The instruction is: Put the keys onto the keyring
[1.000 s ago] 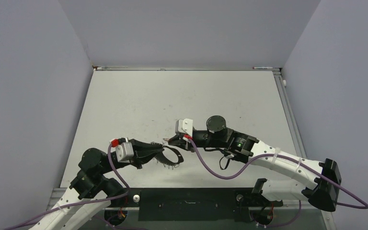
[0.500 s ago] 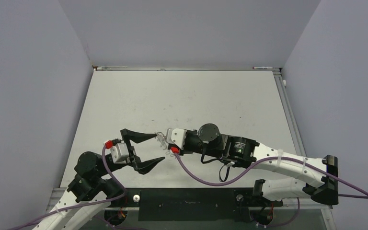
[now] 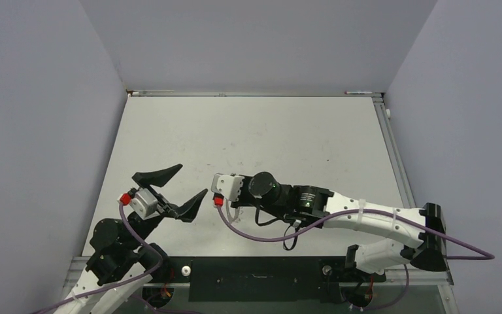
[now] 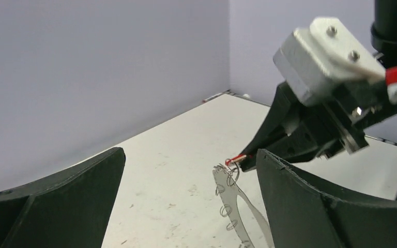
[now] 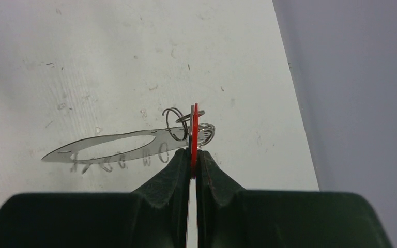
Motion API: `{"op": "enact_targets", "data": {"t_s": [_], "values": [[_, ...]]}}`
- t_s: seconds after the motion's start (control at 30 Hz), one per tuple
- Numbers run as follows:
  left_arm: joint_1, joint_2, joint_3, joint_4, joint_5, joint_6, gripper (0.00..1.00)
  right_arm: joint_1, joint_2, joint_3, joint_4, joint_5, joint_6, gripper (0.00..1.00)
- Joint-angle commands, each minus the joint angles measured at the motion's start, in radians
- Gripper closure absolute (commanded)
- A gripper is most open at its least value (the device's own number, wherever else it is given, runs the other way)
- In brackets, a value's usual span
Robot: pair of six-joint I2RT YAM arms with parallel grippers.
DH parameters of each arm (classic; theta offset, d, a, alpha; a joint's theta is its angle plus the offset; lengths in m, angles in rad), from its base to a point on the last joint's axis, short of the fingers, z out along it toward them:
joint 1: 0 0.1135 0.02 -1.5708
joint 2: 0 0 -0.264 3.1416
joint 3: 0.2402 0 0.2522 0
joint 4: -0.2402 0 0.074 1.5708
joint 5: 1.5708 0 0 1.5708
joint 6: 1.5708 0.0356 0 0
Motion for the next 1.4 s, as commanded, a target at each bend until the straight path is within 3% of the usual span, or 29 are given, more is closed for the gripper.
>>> {"op": "enact_targets", "data": {"t_s": [0.0, 0.23, 0.5, 0.63, 0.73, 0.97, 1.37], "values": [[0.021, -0.008, 0.006, 0.006, -0.188, 0.03, 0.04, 0.012, 0.106, 0.082, -0.019, 0.146, 0.012, 0.95], [0.057, -0.063, -0.001, 0.018, -0.223, 0.034, 0.04, -0.009, 0.308, 0.201, 0.025, 0.15, -0.009, 0.95], [0.089, -0.119, -0.006, 0.015, -0.261, 0.041, 0.04, -0.037, 0.637, 0.628, -0.08, 0.125, -0.088, 0.95], [0.094, -0.156, -0.011, 0.009, -0.306, 0.051, 0.04, -0.065, 0.69, 0.705, -0.064, 0.14, -0.104, 0.95], [0.095, -0.192, -0.019, 0.015, -0.356, 0.058, 0.04, -0.087, 0.658, 0.617, -0.033, 0.133, -0.077, 0.95], [0.107, -0.201, -0.023, 0.024, -0.367, 0.056, 0.04, -0.125, 0.464, 0.123, 0.108, 0.049, 0.041, 0.95], [0.108, -0.145, -0.016, 0.016, -0.348, 0.043, 0.04, -0.149, 0.417, -0.143, 0.092, 0.068, 0.214, 0.95]]}}
